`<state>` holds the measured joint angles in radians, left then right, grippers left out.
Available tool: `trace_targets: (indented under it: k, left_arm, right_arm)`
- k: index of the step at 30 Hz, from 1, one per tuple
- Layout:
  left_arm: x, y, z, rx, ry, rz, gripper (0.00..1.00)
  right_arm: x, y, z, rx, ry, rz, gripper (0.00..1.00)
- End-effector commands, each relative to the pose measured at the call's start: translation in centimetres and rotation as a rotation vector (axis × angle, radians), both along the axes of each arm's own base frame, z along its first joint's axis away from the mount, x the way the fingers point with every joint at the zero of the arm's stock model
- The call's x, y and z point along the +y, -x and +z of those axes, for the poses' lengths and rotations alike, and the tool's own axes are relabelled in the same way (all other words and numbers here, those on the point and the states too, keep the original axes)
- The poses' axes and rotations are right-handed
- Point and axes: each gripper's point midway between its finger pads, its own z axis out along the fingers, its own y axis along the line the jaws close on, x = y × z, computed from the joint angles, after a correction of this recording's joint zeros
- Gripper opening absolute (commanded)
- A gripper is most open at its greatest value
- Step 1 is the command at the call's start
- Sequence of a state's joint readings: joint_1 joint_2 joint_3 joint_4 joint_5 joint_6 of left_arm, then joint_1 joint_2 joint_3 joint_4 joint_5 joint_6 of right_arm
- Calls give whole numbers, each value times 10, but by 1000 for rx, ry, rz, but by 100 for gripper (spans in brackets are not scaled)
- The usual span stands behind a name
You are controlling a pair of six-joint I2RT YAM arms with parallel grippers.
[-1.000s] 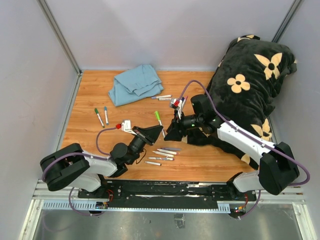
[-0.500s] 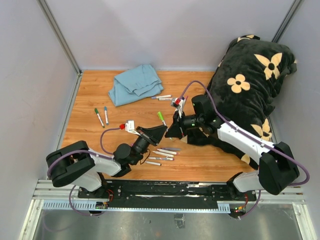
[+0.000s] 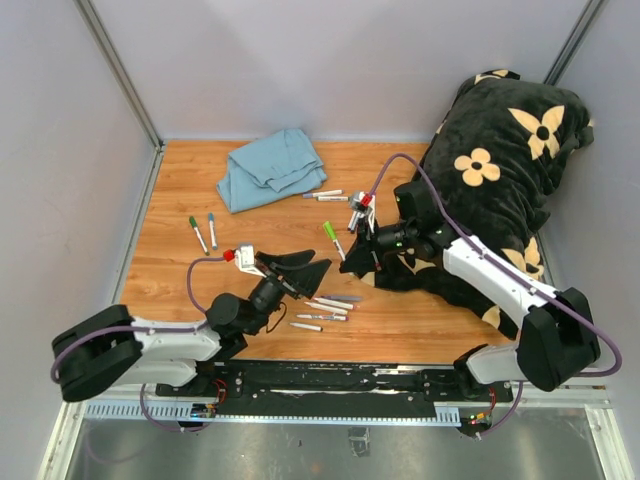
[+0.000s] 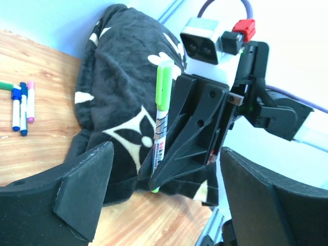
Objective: Open the pen caps
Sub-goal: Pick up the pen from the center of the board.
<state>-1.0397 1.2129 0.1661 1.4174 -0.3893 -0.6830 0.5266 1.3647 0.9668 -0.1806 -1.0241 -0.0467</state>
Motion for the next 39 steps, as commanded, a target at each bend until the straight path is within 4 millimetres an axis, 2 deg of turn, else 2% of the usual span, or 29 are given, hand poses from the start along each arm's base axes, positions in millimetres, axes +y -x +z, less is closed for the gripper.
trace_targets:
  k: [1, 4, 14, 22, 32, 39]
  left_arm:
    - [6, 10, -5, -37, -123, -12, 93]
    - [15, 16, 4, -60, -139, -12, 99]
    - [22, 34, 8, -94, -137, -76, 99]
    - [23, 36, -5, -84, -143, -83, 99]
    - [20, 37, -4, -81, -116, -148, 99]
    - [27, 40, -2, -82, -28, -218, 99]
  right_arm:
    - [-10, 7, 26, -125, -33, 74, 1]
    - [-17, 8, 31, -205, -14, 92, 2]
    - [-24, 9, 34, -240, -19, 98, 5]
    - [-23, 10, 29, -220, -16, 110, 5]
    - [-21, 10, 24, -192, -18, 122, 6]
    - [-21, 11, 24, -191, -19, 123, 6]
